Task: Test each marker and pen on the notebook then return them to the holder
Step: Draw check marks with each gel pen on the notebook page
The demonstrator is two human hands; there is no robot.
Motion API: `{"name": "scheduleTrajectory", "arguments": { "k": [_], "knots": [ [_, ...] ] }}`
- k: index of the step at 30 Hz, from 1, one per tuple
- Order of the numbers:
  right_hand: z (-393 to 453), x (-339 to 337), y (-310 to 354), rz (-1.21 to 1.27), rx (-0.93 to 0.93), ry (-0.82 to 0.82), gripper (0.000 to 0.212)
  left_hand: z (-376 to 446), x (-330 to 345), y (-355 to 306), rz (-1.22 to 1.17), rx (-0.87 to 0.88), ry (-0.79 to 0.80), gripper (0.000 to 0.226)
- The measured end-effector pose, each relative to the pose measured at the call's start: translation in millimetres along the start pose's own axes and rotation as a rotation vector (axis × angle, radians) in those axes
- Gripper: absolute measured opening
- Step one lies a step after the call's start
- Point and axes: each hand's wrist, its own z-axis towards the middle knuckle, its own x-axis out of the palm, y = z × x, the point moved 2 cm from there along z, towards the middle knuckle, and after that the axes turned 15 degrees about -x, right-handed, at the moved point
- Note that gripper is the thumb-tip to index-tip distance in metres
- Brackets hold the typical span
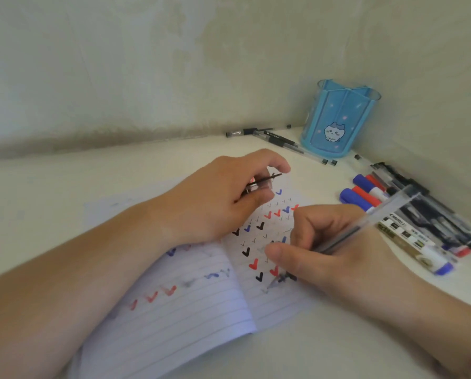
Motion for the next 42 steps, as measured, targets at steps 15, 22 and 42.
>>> {"name": "scheduleTrajectory", "arguments": {
  "k": [15, 22, 42],
  "knots": [
    [-1, 0, 0, -0.102, -0.027, 0.145, 0.035, -2, -1, -2, 0.043, 0.001, 0.012, 0.025],
    [1, -3, -5, -0.005, -0.012, 0.069, 0.037, -1, 0, -2, 0.034, -0.005, 0.022, 0.027],
    [20, -40, -1, 0.145, 0.015, -0.259, 0.018, -3, -3, -8, -0.213, -0.016, 0.064, 0.012]
  ]
}}
